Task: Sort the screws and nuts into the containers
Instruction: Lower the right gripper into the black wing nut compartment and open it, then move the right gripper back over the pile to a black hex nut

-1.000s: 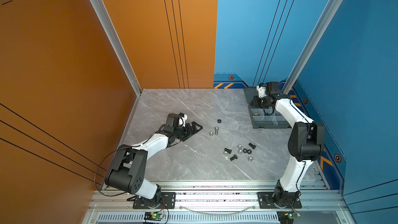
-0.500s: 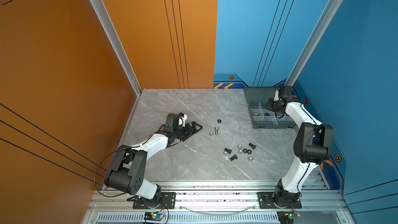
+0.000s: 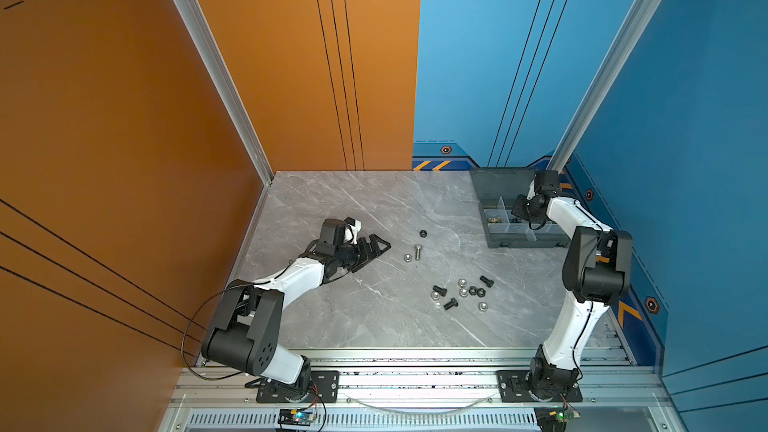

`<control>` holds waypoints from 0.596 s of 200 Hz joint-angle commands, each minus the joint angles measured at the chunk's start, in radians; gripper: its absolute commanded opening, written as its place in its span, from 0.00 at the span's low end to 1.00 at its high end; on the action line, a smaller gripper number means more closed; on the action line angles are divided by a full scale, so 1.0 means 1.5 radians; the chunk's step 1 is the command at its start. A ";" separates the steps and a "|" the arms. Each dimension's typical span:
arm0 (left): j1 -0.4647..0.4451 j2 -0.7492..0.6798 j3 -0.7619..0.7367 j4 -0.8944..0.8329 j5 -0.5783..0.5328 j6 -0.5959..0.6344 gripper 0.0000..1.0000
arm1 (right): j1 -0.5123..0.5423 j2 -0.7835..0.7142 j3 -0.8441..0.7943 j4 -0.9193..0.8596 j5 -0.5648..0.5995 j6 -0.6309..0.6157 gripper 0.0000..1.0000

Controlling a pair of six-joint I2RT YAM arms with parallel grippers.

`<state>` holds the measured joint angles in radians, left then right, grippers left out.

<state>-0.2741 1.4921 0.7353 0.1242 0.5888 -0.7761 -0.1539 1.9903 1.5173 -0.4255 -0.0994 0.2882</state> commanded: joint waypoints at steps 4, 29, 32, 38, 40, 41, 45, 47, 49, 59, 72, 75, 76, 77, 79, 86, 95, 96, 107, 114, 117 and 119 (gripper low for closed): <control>0.000 0.004 0.018 -0.005 0.013 0.008 0.98 | -0.001 0.011 0.018 0.016 0.005 0.015 0.00; 0.001 0.008 0.018 -0.004 0.013 0.008 0.98 | -0.002 0.018 0.020 0.014 0.005 0.013 0.00; 0.001 0.009 0.018 -0.002 0.013 0.007 0.98 | -0.002 0.018 0.020 0.014 0.006 0.014 0.00; 0.001 0.010 0.019 -0.001 0.012 0.007 0.98 | -0.002 0.020 0.019 0.013 0.005 0.014 0.00; 0.000 0.011 0.019 -0.001 0.013 0.007 0.98 | -0.002 0.020 0.019 0.013 0.006 0.014 0.00; 0.000 0.011 0.019 -0.001 0.013 0.007 0.98 | -0.002 0.020 0.018 0.012 0.005 0.014 0.00; 0.000 0.011 0.018 -0.002 0.013 0.006 0.98 | -0.001 0.021 0.018 0.012 0.006 0.013 0.00; 0.000 0.012 0.018 -0.001 0.013 0.006 0.98 | -0.002 0.022 0.018 0.012 0.006 0.013 0.00; 0.000 0.012 0.018 0.000 0.014 0.006 0.98 | -0.002 0.022 0.018 0.012 0.006 0.013 0.00; 0.000 0.013 0.017 0.001 0.013 0.006 0.98 | -0.002 0.025 0.018 0.011 0.007 0.013 0.03; 0.000 0.014 0.017 0.000 0.015 0.006 0.98 | -0.002 0.026 0.018 0.009 0.007 0.013 0.08; 0.000 0.013 0.017 0.001 0.015 0.006 0.98 | -0.002 0.026 0.020 0.008 0.009 0.014 0.09; 0.000 0.013 0.017 0.001 0.015 0.006 0.98 | -0.002 0.026 0.020 0.008 0.009 0.014 0.10; 0.000 0.013 0.017 0.001 0.015 0.006 0.98 | -0.002 0.026 0.019 0.008 0.009 0.014 0.10; 0.000 0.013 0.018 0.001 0.015 0.006 0.98 | -0.001 0.026 0.020 0.008 0.010 0.014 0.12; 0.000 0.012 0.017 0.000 0.013 0.006 0.98 | -0.002 0.025 0.020 0.006 0.012 0.016 0.15; 0.001 0.011 0.017 -0.002 0.011 0.007 0.98 | -0.003 0.023 0.022 0.003 0.012 0.014 0.16; 0.001 0.010 0.017 -0.002 0.010 0.007 0.98 | -0.002 0.022 0.022 0.003 0.012 0.014 0.17; -0.001 0.005 0.014 -0.006 -0.001 0.008 0.98 | -0.004 0.018 0.024 -0.001 0.005 0.013 0.21; -0.002 0.001 0.014 -0.010 -0.006 0.010 0.98 | -0.004 0.013 0.024 -0.004 -0.001 0.013 0.24; -0.002 -0.001 0.014 -0.013 -0.007 0.012 0.98 | -0.005 0.010 0.023 -0.004 -0.003 0.012 0.25; -0.003 -0.002 0.013 -0.014 -0.008 0.012 0.98 | -0.005 0.008 0.022 -0.004 -0.004 0.012 0.26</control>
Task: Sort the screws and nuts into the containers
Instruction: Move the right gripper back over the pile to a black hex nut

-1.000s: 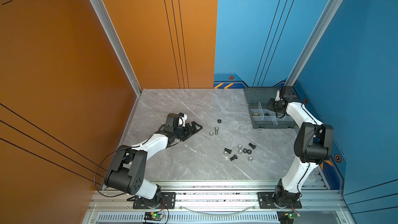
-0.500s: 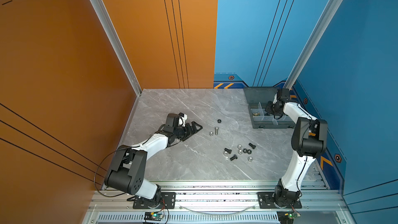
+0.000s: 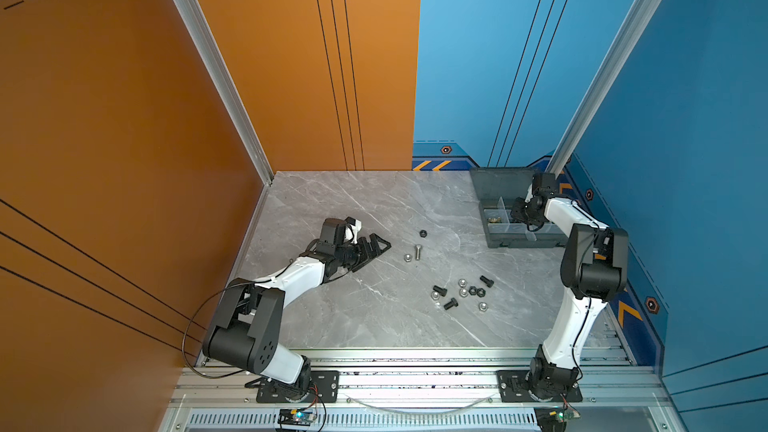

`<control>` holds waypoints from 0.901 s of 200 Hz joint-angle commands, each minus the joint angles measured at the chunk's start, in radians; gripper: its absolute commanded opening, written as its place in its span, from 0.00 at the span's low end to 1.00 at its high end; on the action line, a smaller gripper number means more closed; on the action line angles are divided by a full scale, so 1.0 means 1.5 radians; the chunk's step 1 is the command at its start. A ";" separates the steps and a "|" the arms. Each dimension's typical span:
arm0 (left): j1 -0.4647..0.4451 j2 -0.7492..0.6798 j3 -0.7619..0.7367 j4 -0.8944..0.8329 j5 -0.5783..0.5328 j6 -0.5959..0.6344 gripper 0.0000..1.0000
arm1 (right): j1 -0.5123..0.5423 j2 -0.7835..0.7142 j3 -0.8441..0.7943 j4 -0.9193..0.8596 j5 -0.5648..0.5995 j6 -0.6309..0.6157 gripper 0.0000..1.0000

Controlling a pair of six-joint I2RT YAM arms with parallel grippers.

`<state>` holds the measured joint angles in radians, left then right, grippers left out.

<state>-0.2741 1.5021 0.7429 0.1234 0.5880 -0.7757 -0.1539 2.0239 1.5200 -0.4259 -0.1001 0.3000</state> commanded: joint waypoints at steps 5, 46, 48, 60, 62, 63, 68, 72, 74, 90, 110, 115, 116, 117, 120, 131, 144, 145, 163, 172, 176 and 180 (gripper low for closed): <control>-0.003 -0.013 0.008 -0.017 -0.009 0.015 0.98 | -0.005 -0.020 0.017 -0.004 -0.006 0.004 0.28; -0.004 -0.032 0.003 -0.035 -0.016 0.023 0.98 | -0.006 -0.083 -0.010 -0.014 -0.051 0.004 0.32; -0.004 -0.032 0.003 -0.034 -0.016 0.023 0.98 | -0.005 -0.087 -0.013 -0.015 -0.054 0.004 0.32; -0.004 -0.032 0.003 -0.033 -0.013 0.022 0.98 | -0.002 -0.114 -0.030 -0.020 -0.065 0.004 0.33; -0.004 -0.032 0.003 -0.033 -0.012 0.022 0.98 | -0.002 -0.120 -0.033 -0.021 -0.066 0.005 0.34; -0.004 -0.031 0.004 -0.033 -0.012 0.022 0.98 | -0.001 -0.122 -0.035 -0.022 -0.067 0.005 0.34; -0.003 -0.031 0.003 -0.031 -0.012 0.022 0.98 | 0.001 -0.135 -0.042 -0.026 -0.069 0.005 0.35; -0.005 -0.031 0.004 -0.030 -0.010 0.021 0.98 | 0.003 -0.145 -0.049 -0.029 -0.072 0.005 0.35; -0.004 -0.030 0.004 -0.030 -0.010 0.020 0.98 | 0.004 -0.150 -0.053 -0.031 -0.073 0.005 0.36; -0.009 -0.025 0.010 -0.029 -0.004 0.022 0.98 | 0.013 -0.194 -0.087 -0.042 -0.088 0.020 0.40; -0.016 -0.020 0.017 -0.030 -0.003 0.024 0.98 | 0.025 -0.239 -0.135 -0.051 -0.113 0.038 0.42; -0.018 -0.018 0.019 -0.029 -0.003 0.024 0.98 | 0.029 -0.249 -0.146 -0.056 -0.115 0.045 0.43; -0.019 -0.018 0.019 -0.029 -0.003 0.024 0.98 | 0.031 -0.252 -0.149 -0.057 -0.116 0.046 0.43; -0.019 -0.018 0.018 -0.029 -0.003 0.024 0.98 | 0.032 -0.254 -0.151 -0.057 -0.117 0.047 0.43; -0.021 -0.016 0.020 -0.029 -0.002 0.025 0.98 | 0.035 -0.260 -0.158 -0.062 -0.120 0.049 0.43; -0.025 -0.013 0.024 -0.029 -0.002 0.026 0.98 | 0.050 -0.280 -0.182 -0.075 -0.120 0.055 0.44; -0.029 -0.009 0.027 -0.030 -0.003 0.028 0.97 | 0.071 -0.302 -0.209 -0.090 -0.110 0.059 0.45; -0.029 -0.009 0.027 -0.030 -0.003 0.028 0.97 | 0.073 -0.304 -0.210 -0.091 -0.110 0.059 0.45; -0.032 -0.002 0.033 -0.035 -0.001 0.032 0.98 | 0.110 -0.324 -0.236 -0.119 -0.104 0.047 0.45; -0.032 0.000 0.034 -0.038 -0.003 0.034 0.98 | 0.130 -0.334 -0.251 -0.132 -0.099 0.038 0.46; -0.032 0.001 0.035 -0.039 -0.003 0.034 0.98 | 0.139 -0.338 -0.256 -0.136 -0.097 0.035 0.46; -0.032 0.001 0.034 -0.039 -0.003 0.035 0.98 | 0.149 -0.342 -0.262 -0.141 -0.094 0.033 0.46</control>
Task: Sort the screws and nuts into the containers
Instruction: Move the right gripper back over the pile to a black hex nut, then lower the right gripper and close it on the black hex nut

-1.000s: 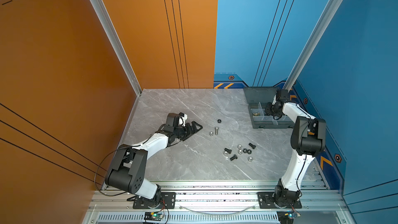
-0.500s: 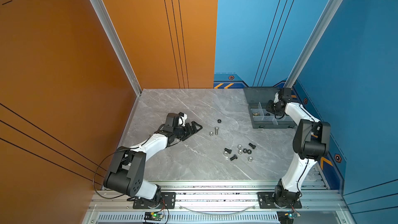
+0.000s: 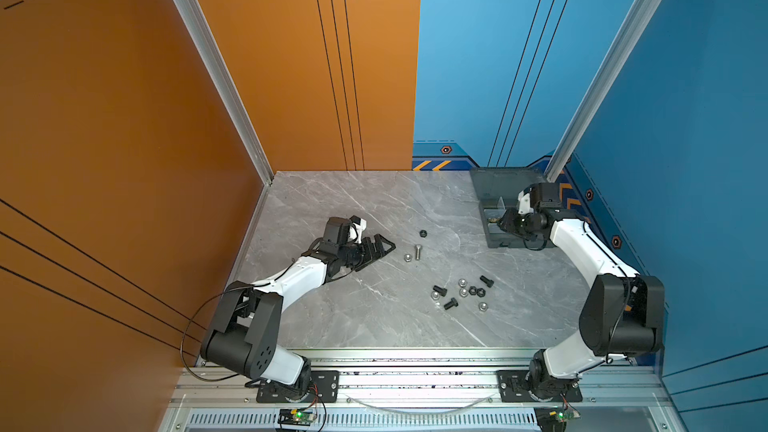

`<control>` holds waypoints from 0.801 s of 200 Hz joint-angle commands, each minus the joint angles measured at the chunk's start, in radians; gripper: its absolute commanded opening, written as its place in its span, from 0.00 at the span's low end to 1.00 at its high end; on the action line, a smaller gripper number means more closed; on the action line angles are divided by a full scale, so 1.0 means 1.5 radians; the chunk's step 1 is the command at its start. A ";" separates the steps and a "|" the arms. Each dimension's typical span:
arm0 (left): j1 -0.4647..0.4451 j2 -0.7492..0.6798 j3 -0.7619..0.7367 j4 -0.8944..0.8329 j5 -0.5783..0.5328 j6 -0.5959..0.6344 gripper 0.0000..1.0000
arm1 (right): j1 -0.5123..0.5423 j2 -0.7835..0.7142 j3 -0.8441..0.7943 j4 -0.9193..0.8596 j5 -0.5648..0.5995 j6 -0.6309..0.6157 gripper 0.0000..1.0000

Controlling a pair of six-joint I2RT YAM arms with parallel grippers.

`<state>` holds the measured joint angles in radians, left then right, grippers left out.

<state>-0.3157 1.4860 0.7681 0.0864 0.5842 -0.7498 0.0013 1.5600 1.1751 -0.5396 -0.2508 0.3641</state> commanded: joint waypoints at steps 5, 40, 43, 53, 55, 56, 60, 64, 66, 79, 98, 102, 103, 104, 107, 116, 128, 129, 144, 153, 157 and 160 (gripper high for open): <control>-0.005 0.012 0.017 -0.016 -0.002 0.018 0.98 | 0.057 -0.039 -0.039 -0.071 0.011 -0.013 0.46; -0.005 0.019 0.018 -0.019 -0.006 0.016 0.98 | 0.125 -0.077 -0.099 -0.070 0.041 0.007 0.47; -0.007 0.019 0.019 -0.019 -0.006 0.016 0.98 | 0.131 -0.081 -0.105 -0.067 0.044 0.012 0.48; -0.006 0.021 0.020 -0.019 -0.008 0.015 0.97 | 0.146 -0.090 -0.125 -0.053 0.047 0.030 0.48; -0.005 0.021 0.020 -0.019 -0.008 0.014 0.98 | 0.147 -0.092 -0.126 -0.052 0.047 0.032 0.48; -0.006 0.021 0.020 -0.020 -0.009 0.014 0.98 | 0.149 -0.093 -0.127 -0.050 0.047 0.034 0.48; -0.006 0.022 0.021 -0.019 -0.009 0.014 0.98 | 0.155 -0.096 -0.135 -0.044 0.047 0.040 0.48; -0.006 0.023 0.022 -0.020 -0.009 0.012 0.98 | 0.159 -0.099 -0.141 -0.039 0.047 0.047 0.48; -0.006 0.024 0.022 -0.020 -0.010 0.013 0.98 | 0.162 -0.100 -0.144 -0.036 0.047 0.051 0.48; -0.005 0.029 0.027 -0.023 -0.011 0.014 0.98 | 0.178 -0.105 -0.159 -0.023 0.052 0.074 0.48; -0.008 0.037 0.034 -0.027 -0.014 0.015 0.98 | 0.202 -0.107 -0.173 -0.007 0.056 0.099 0.48; -0.008 0.039 0.035 -0.028 -0.016 0.015 0.98 | 0.207 -0.106 -0.175 -0.005 0.056 0.104 0.49; -0.009 0.039 0.035 -0.028 -0.016 0.015 0.98 | 0.209 -0.106 -0.175 -0.004 0.057 0.105 0.49; -0.009 0.039 0.035 -0.028 -0.016 0.015 0.98 | 0.209 -0.106 -0.175 -0.004 0.057 0.106 0.49; -0.009 0.039 0.037 -0.029 -0.016 0.016 0.98 | 0.213 -0.105 -0.175 -0.003 0.060 0.108 0.49; -0.011 0.044 0.038 -0.029 -0.016 0.016 0.98 | 0.222 -0.102 -0.175 0.000 0.064 0.115 0.49; -0.012 0.047 0.040 -0.029 -0.016 0.016 0.98 | 0.233 -0.096 -0.171 0.004 0.070 0.120 0.49; -0.012 0.047 0.040 -0.029 -0.016 0.015 0.98 | 0.234 -0.095 -0.171 0.004 0.070 0.120 0.49; -0.013 0.051 0.043 -0.029 -0.016 0.016 0.98 | 0.240 -0.085 -0.164 0.006 0.076 0.121 0.49; -0.014 0.053 0.044 -0.029 -0.017 0.016 0.98 | 0.242 -0.080 -0.160 0.007 0.080 0.124 0.49; -0.014 0.053 0.045 -0.029 -0.017 0.016 0.98 | 0.243 -0.078 -0.160 0.009 0.080 0.124 0.49; -0.014 0.054 0.045 -0.028 -0.017 0.016 0.98 | 0.243 -0.076 -0.159 0.011 0.080 0.125 0.49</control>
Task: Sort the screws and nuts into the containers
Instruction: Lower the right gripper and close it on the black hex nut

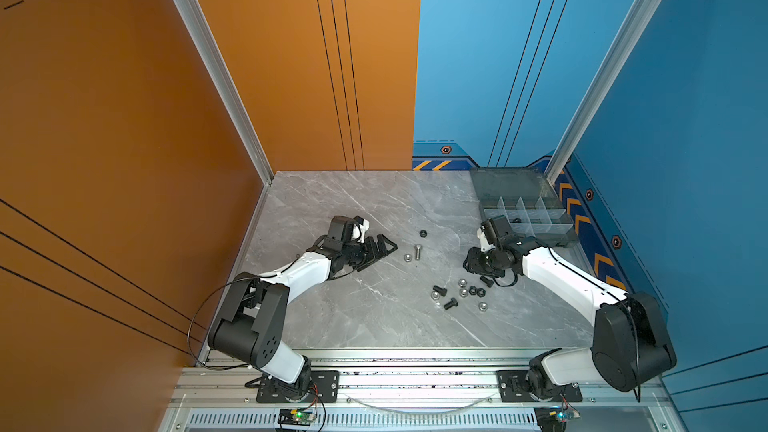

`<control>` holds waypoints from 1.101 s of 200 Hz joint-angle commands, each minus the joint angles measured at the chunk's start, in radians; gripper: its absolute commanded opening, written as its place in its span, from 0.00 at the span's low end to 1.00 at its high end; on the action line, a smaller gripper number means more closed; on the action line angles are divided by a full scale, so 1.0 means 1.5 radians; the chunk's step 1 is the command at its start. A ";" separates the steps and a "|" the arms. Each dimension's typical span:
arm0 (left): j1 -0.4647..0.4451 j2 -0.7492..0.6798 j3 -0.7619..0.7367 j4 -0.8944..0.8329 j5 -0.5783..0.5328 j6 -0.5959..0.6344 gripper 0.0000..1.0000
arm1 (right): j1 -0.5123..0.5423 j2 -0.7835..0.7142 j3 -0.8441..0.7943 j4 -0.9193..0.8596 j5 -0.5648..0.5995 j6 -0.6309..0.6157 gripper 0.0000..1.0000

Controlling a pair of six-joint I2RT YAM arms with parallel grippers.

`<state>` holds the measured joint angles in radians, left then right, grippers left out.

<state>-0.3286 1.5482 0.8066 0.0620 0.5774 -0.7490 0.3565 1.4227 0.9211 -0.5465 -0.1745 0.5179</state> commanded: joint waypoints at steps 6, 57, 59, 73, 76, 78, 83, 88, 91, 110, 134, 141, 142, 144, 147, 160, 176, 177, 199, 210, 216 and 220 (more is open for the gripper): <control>-0.005 0.015 0.019 -0.012 -0.013 0.015 0.98 | 0.008 0.019 0.013 0.020 0.028 0.024 0.49; -0.005 0.028 0.027 -0.006 -0.006 0.012 0.98 | 0.020 0.057 0.048 -0.006 0.048 0.029 0.50; -0.005 0.029 0.027 -0.005 -0.006 0.012 0.98 | 0.021 0.059 0.052 -0.008 0.048 0.029 0.50; -0.005 0.033 0.029 -0.003 -0.004 0.010 0.98 | 0.024 0.068 0.059 -0.021 0.055 0.029 0.50; -0.006 0.034 0.028 -0.002 -0.003 0.009 0.98 | 0.025 0.071 0.061 -0.024 0.056 0.029 0.50; -0.006 0.034 0.028 -0.001 -0.003 0.009 0.98 | 0.026 0.072 0.062 -0.026 0.056 0.028 0.50; -0.006 0.037 0.028 0.000 -0.002 0.009 0.98 | 0.027 0.076 0.066 -0.029 0.057 0.027 0.50; -0.005 0.039 0.027 0.002 -0.001 0.008 0.98 | 0.028 0.080 0.068 -0.035 0.058 0.027 0.50; -0.005 0.040 0.027 0.003 0.000 0.007 0.98 | 0.029 0.082 0.071 -0.039 0.061 0.026 0.50; -0.006 0.042 0.027 0.007 0.004 0.006 0.98 | 0.037 0.091 0.084 -0.068 0.078 0.020 0.50; -0.005 0.042 0.023 0.010 0.004 0.005 0.98 | 0.049 0.094 0.093 -0.101 0.106 0.010 0.50; -0.006 0.042 0.022 0.010 0.004 0.005 0.98 | 0.052 0.093 0.094 -0.111 0.113 0.010 0.50; -0.006 0.042 0.022 0.011 0.004 0.005 0.98 | 0.052 0.092 0.094 -0.115 0.115 0.010 0.50; -0.006 0.042 0.022 0.010 0.004 0.005 0.98 | 0.053 0.092 0.094 -0.117 0.116 0.009 0.50; -0.005 0.042 0.021 0.011 0.004 0.005 0.98 | 0.053 0.091 0.093 -0.122 0.119 0.009 0.50; -0.005 0.043 0.020 0.012 0.004 0.004 0.98 | 0.056 0.085 0.091 -0.142 0.133 0.010 0.50; -0.006 0.046 0.020 0.016 0.005 0.003 0.98 | 0.057 0.075 0.079 -0.157 0.142 0.012 0.49; -0.005 0.045 0.020 0.016 0.005 0.002 0.98 | 0.057 0.075 0.078 -0.157 0.142 0.012 0.49; -0.005 0.050 0.022 0.020 0.009 0.000 0.98 | 0.058 0.060 0.055 -0.161 0.145 0.023 0.49; -0.007 0.052 0.023 0.022 0.010 -0.001 0.98 | 0.058 0.053 0.041 -0.161 0.146 0.029 0.49; -0.007 0.051 0.023 0.022 0.011 -0.001 0.98 | 0.058 0.050 0.034 -0.161 0.148 0.033 0.48; -0.007 0.052 0.023 0.022 0.010 -0.001 0.98 | 0.058 0.048 0.029 -0.161 0.149 0.036 0.48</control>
<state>-0.3286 1.6054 0.8211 0.0719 0.5777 -0.7502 0.4377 1.5368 1.0084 -0.7300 0.0063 0.5491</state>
